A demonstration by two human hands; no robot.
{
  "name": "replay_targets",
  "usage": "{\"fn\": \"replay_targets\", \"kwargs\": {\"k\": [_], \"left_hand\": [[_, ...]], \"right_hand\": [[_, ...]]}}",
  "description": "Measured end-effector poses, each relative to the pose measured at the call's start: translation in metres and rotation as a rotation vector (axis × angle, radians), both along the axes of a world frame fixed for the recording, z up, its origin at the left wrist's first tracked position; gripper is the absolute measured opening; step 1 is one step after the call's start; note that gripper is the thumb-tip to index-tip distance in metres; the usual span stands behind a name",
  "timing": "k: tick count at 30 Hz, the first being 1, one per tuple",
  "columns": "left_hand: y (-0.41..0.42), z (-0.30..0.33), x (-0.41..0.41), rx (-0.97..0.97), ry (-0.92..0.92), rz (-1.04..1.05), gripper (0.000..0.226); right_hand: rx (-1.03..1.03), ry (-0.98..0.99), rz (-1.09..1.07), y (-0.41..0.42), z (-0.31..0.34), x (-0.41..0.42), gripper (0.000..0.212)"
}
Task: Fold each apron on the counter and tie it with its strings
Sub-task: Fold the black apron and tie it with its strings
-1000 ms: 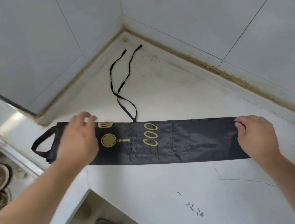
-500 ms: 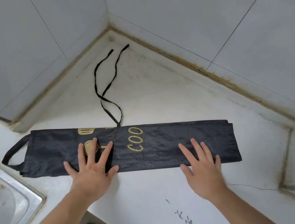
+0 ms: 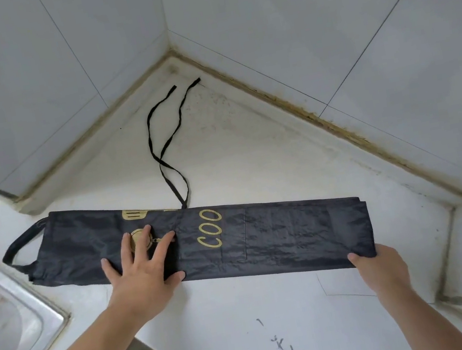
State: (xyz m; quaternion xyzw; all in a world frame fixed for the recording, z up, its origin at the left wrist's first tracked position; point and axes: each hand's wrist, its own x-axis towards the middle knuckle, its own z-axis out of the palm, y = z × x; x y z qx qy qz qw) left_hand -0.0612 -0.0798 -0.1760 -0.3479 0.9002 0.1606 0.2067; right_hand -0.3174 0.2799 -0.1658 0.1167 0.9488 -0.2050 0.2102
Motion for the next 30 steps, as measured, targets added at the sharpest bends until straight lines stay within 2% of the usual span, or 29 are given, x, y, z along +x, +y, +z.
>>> {"fn": "replay_targets", "kwargs": {"k": [5,8,10,13,16,18,21,25,27,30], "left_hand": [[0.009,0.015,-0.021,-0.027,0.114,0.059,0.072],[0.001,0.024,-0.064,0.12,0.369,0.301,0.049],[-0.011,0.023,-0.095,0.15,0.483,0.414,0.039],[-0.031,0.01,-0.124,0.082,0.42,0.406,0.028],[-0.042,0.003,-0.136,0.106,0.344,0.412,0.015],[-0.042,0.01,-0.14,0.245,0.364,0.486,0.012],[-0.039,0.037,-0.136,0.642,0.515,0.609,0.009],[-0.034,0.089,-0.118,0.944,0.615,0.526,0.016],[-0.027,0.109,-0.11,0.972,0.607,0.419,0.021],[-0.011,0.126,-0.089,0.971,0.45,0.165,0.016]], "right_hand": [[-0.38,0.085,-0.358,0.008,0.002,0.013,0.017],[-0.34,0.091,-0.294,0.005,-0.006,0.027,0.015],[-0.319,0.106,-0.269,0.004,-0.011,0.031,0.014],[-0.263,0.118,-0.214,0.003,-0.016,0.033,0.014],[-0.243,0.111,-0.182,0.002,-0.021,0.031,0.015],[-0.24,0.106,-0.175,0.002,-0.023,0.028,0.014],[-0.218,0.082,-0.154,0.0,-0.025,0.028,0.014],[-0.211,0.079,-0.137,-0.001,-0.022,0.03,0.016],[-0.226,0.081,-0.135,-0.001,-0.019,0.03,0.016],[-0.252,0.075,-0.14,-0.002,-0.015,0.032,0.015]]}}
